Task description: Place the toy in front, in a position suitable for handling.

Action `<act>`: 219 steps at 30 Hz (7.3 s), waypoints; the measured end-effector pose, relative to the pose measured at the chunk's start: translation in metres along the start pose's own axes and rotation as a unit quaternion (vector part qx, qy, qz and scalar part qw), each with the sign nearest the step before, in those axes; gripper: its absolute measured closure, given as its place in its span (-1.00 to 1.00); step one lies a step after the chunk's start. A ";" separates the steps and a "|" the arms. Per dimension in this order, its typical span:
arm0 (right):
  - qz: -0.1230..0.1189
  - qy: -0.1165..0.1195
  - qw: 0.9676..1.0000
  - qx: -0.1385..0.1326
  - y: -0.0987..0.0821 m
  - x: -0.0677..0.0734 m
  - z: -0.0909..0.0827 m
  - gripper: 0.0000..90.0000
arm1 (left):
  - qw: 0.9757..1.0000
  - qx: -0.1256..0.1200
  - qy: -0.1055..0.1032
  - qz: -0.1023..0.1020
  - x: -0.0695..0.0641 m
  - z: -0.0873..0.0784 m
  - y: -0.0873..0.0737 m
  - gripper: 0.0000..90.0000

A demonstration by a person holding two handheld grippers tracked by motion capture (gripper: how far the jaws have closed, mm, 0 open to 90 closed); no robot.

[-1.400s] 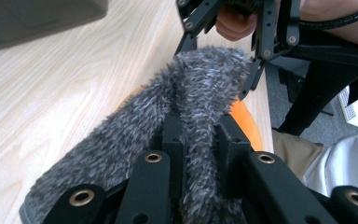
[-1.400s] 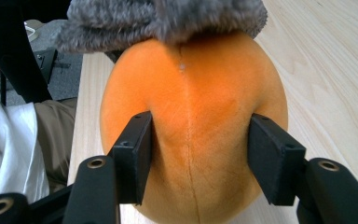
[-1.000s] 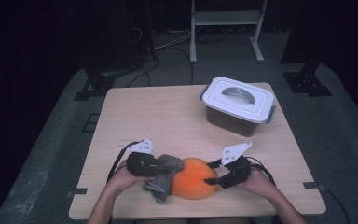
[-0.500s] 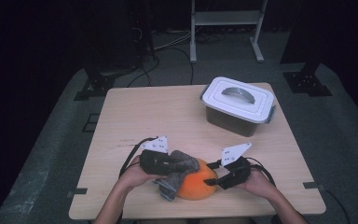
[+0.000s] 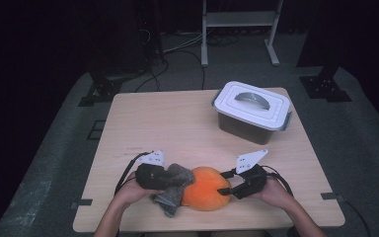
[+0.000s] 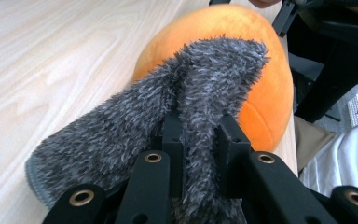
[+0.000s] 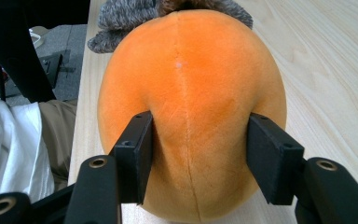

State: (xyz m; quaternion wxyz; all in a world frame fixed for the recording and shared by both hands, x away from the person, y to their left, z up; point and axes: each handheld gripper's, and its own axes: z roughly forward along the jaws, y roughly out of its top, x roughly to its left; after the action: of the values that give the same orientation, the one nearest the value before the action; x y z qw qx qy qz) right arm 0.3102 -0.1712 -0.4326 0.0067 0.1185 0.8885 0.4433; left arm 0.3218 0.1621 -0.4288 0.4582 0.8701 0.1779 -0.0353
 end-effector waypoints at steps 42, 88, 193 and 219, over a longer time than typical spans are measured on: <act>0.005 -0.003 1.000 0.009 0.008 0.004 0.000 0.11 | 0.999 -0.012 -0.020 0.028 -0.014 0.002 0.025 0.70; -0.033 -0.031 0.999 0.008 0.026 0.012 -0.007 0.26 | 0.997 -0.002 -0.001 0.073 -0.028 -0.003 0.060 0.70; 0.006 -0.003 1.000 0.001 0.032 0.016 0.021 -0.24 | 0.998 0.001 -0.035 0.042 -0.030 0.002 0.050 0.70; 0.041 0.036 0.999 -0.005 0.017 -0.005 0.008 -0.56 | 0.996 0.032 -0.069 0.037 -0.028 0.014 0.040 0.70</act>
State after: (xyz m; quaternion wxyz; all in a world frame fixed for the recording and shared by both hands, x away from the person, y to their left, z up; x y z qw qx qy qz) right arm 0.3190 -0.1563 -0.4244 -0.0429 0.1386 0.8804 0.4515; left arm 0.3106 0.1227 -0.3991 0.4423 0.8859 0.1118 -0.0840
